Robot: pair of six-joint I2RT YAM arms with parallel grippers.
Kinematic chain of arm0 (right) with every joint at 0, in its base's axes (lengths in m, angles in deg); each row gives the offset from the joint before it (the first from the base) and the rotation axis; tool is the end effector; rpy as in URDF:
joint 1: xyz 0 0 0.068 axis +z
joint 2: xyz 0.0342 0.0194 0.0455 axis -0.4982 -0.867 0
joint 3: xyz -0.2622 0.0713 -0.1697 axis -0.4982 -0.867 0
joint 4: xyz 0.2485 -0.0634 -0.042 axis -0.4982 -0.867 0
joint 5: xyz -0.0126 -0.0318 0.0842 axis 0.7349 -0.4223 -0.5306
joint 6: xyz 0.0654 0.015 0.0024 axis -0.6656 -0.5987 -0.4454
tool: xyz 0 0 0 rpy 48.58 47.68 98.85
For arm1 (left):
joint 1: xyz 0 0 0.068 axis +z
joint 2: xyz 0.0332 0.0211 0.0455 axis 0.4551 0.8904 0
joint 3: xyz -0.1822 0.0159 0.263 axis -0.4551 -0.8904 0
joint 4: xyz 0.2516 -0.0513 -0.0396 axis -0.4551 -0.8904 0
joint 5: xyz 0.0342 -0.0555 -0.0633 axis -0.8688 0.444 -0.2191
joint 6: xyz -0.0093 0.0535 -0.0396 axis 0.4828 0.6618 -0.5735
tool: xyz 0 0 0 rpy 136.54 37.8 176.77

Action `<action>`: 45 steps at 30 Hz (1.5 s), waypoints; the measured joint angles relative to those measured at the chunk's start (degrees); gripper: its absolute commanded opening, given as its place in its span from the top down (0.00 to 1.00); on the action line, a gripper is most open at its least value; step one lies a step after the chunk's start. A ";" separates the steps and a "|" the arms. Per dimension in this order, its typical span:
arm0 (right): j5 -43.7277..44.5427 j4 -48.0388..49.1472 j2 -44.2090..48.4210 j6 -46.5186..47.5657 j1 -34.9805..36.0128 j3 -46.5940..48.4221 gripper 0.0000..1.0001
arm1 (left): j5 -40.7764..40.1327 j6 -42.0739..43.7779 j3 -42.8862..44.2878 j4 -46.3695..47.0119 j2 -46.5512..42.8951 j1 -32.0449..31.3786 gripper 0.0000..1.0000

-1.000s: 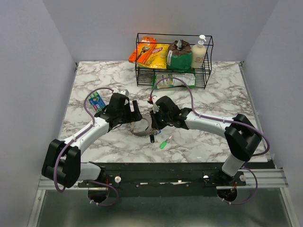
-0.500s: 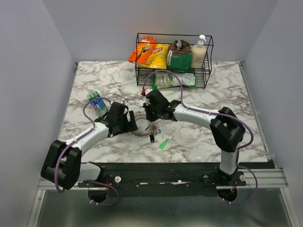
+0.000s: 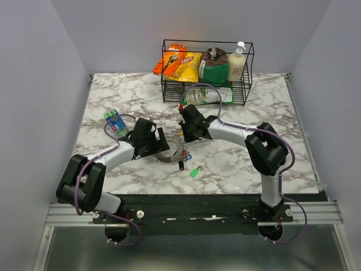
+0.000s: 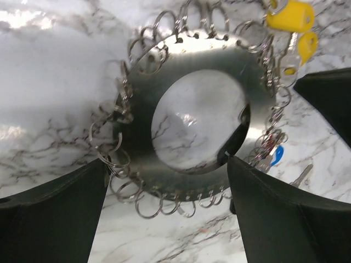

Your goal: Put the keys on the keyring

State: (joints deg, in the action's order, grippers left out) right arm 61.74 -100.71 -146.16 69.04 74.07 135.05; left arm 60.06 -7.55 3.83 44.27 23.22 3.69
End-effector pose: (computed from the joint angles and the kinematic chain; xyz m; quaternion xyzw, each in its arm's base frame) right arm 0.3273 0.3137 0.2091 -0.1986 0.9293 0.1379 0.2791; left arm 0.2416 -0.1105 0.2016 -0.1236 0.9375 -0.2124 0.2463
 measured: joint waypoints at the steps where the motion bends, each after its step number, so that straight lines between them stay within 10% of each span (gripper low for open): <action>1: 0.11 -0.44 -0.31 -0.09 -0.02 0.00 0.87 | 0.26 0.02 0.70 0.50 0.90 0.00 0.04; 45: -15.65 -0.85 9.40 -4.42 0.13 -12.70 0.90 | 9.27 3.15 24.04 3.91 23.96 -1.14 0.08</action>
State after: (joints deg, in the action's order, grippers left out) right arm 46.09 -101.57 -136.76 64.63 74.20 122.35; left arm 69.33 -4.40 27.87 48.18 47.17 2.56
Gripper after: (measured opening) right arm 0.103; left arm 0.921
